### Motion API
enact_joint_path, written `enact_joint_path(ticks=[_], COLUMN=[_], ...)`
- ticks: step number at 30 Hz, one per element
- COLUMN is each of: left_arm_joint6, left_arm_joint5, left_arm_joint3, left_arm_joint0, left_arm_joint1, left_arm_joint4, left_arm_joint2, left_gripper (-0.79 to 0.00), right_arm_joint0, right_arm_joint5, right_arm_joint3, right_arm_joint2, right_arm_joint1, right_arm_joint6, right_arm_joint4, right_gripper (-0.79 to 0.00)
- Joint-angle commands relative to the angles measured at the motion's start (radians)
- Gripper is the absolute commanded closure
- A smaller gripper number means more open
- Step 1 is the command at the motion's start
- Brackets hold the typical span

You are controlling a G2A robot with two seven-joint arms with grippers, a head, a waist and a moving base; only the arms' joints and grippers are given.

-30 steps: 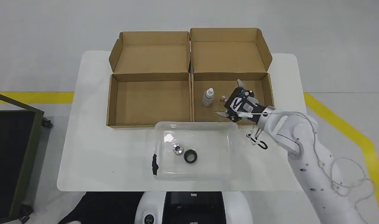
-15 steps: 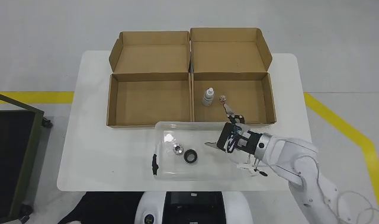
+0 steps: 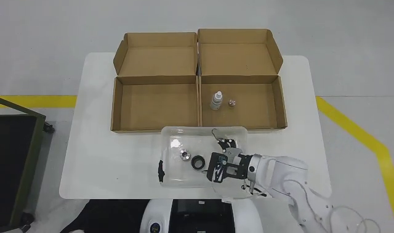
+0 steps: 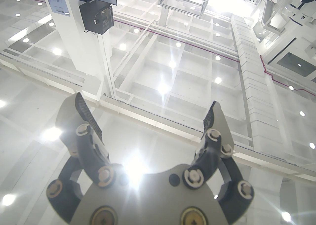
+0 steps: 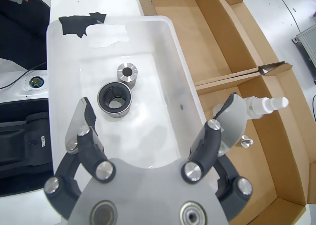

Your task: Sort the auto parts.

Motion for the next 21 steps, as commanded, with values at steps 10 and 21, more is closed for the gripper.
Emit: enact_joint_path(ticks=[10, 21], left_arm_joint6=[0.0, 0.0], left_arm_joint5=[0.0, 0.0], left_arm_joint3=[0.0, 0.0], left_arm_joint0=[0.0, 0.0], left_arm_joint1=[0.0, 0.0], left_arm_joint4=[0.0, 0.0], left_arm_joint2=[0.0, 0.0], left_gripper=[-0.785, -0.785], right_arm_joint0=[0.037, 0.118], right_arm_joint5=[-0.004, -0.008], right_arm_joint3=[0.08, 0.183], right_arm_joint2=[-0.057, -0.14], right_arm_joint1=[-0.006, -0.025], right_arm_joint6=[-0.01, 0.012], right_arm_joint4=[-0.003, 0.026], right_gripper=[-0.785, -0.693])
